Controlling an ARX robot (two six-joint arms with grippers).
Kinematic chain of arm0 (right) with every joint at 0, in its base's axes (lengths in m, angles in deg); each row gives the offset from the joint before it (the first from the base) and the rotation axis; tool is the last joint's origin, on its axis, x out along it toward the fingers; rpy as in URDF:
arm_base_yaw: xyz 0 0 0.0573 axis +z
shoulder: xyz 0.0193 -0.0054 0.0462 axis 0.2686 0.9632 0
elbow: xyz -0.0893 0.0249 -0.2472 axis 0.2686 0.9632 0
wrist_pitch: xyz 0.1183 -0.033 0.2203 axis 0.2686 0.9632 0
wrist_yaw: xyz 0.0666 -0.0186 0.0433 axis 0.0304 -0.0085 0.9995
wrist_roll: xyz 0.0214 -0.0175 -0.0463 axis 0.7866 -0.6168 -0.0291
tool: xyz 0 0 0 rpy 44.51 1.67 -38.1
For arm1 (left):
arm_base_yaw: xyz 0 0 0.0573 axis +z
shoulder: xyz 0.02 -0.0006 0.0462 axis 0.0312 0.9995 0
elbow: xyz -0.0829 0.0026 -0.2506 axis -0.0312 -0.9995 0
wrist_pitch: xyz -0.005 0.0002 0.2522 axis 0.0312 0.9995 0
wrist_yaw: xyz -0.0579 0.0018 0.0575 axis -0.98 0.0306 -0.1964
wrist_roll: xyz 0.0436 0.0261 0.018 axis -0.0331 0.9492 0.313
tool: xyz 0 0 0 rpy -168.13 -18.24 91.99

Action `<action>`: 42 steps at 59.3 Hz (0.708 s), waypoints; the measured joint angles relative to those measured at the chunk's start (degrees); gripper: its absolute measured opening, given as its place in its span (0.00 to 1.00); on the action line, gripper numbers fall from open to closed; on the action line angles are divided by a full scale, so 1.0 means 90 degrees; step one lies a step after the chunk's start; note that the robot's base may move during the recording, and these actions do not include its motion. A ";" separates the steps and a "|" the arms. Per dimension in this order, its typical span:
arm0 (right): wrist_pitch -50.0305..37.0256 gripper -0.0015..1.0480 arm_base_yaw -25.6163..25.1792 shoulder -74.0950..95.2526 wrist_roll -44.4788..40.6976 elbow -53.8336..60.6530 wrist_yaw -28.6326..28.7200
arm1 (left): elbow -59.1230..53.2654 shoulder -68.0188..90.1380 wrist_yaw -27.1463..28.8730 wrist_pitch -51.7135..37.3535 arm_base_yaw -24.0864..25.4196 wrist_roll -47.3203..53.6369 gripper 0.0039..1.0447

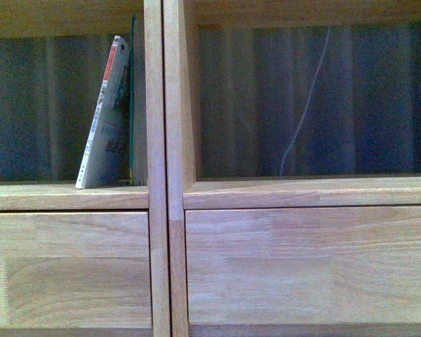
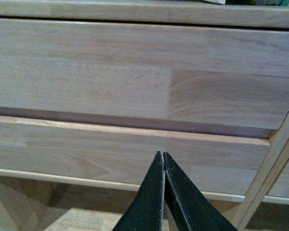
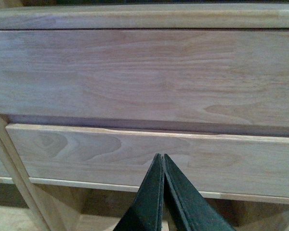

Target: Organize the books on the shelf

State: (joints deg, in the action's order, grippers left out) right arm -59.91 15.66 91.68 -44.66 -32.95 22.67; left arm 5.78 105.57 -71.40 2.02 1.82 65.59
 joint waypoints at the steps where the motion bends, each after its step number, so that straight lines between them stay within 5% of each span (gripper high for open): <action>1: -0.0005 0.03 0.0000 -0.0039 0.0000 0.0046 0.0002 | -0.0046 -0.0051 0.0002 0.0000 0.0000 0.0000 0.02; 42: 0.0238 0.03 0.0002 -0.1144 -0.0017 0.0852 -0.0002 | -0.0923 -0.1596 0.0002 0.0610 0.0000 0.0002 0.02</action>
State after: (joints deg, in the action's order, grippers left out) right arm -57.77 15.68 81.39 -44.82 -25.28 22.65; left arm -2.53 91.21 -71.38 7.51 1.82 65.62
